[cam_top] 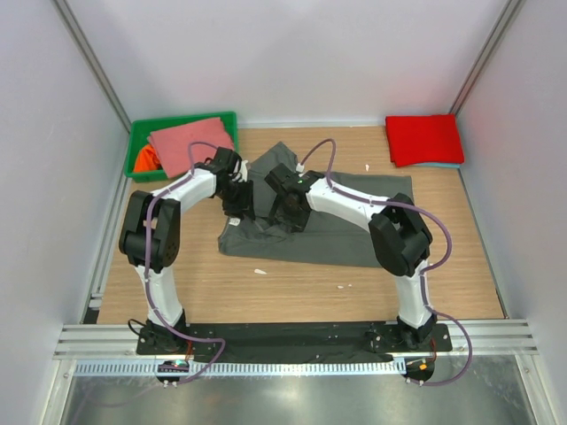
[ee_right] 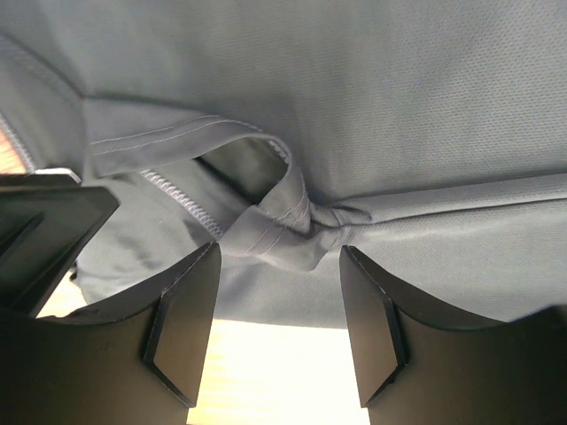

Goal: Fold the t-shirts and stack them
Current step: Fold the tshirt

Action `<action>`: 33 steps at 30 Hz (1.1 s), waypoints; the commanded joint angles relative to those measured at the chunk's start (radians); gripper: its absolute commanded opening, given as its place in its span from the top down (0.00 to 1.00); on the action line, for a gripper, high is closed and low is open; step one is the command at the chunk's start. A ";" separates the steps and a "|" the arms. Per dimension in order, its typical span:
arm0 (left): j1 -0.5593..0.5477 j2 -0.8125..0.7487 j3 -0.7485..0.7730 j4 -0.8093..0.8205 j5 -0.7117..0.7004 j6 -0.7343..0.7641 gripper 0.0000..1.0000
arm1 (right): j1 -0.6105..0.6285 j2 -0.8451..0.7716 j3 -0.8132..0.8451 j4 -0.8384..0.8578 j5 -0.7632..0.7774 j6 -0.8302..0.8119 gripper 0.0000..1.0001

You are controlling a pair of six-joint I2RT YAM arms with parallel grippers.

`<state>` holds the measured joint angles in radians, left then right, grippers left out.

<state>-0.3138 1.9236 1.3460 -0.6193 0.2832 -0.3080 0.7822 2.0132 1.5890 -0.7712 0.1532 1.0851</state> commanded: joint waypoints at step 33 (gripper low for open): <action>-0.005 0.087 0.110 0.015 0.063 -0.022 0.76 | -0.023 0.104 0.094 -0.045 0.003 -0.004 0.37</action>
<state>-0.3161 2.0075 1.4124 -0.6182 0.3248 -0.3172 0.7612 2.1147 1.6470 -0.8078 0.1360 1.0981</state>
